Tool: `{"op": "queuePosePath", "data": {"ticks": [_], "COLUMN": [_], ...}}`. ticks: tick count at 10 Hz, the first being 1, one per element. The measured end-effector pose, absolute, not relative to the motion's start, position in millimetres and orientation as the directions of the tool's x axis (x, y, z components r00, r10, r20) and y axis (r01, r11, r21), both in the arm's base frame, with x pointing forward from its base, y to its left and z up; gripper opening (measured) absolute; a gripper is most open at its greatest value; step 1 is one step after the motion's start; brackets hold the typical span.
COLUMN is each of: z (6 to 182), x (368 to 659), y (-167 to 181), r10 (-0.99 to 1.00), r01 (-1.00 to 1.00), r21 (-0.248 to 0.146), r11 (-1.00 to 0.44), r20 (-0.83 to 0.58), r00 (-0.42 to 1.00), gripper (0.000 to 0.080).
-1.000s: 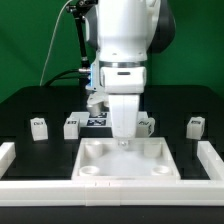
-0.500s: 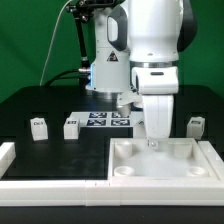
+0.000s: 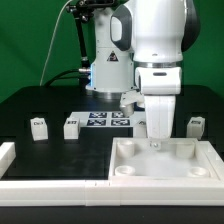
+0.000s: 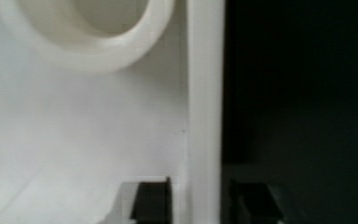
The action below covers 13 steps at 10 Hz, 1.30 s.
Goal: Assemble one leg
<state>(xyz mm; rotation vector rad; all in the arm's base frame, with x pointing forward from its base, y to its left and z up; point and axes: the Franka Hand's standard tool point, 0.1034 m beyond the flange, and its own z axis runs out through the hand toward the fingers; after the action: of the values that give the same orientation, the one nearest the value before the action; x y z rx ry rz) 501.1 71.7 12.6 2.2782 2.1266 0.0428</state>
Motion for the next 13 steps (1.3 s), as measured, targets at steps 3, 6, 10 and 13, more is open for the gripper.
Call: {"op": "queuePosePath", "data": {"ticks": [3, 6, 10, 13], "z": [12.5, 12.5, 12.6, 39.8], "x": [501, 501, 501, 481], "y": [71, 71, 71, 72], "r10": [0.998, 0.998, 0.998, 0.989], "r01": [0.997, 0.997, 0.997, 0.988], "r21": [0.037, 0.037, 0.037, 0.057], "r11": [-0.069, -0.069, -0.07, -0.145], "r20": [0.003, 0.003, 0.003, 0.003], "r00": [0.069, 0.069, 0.07, 0.145], "gripper": [0.0441, 0.0633, 0.0649, 0.0649]}}
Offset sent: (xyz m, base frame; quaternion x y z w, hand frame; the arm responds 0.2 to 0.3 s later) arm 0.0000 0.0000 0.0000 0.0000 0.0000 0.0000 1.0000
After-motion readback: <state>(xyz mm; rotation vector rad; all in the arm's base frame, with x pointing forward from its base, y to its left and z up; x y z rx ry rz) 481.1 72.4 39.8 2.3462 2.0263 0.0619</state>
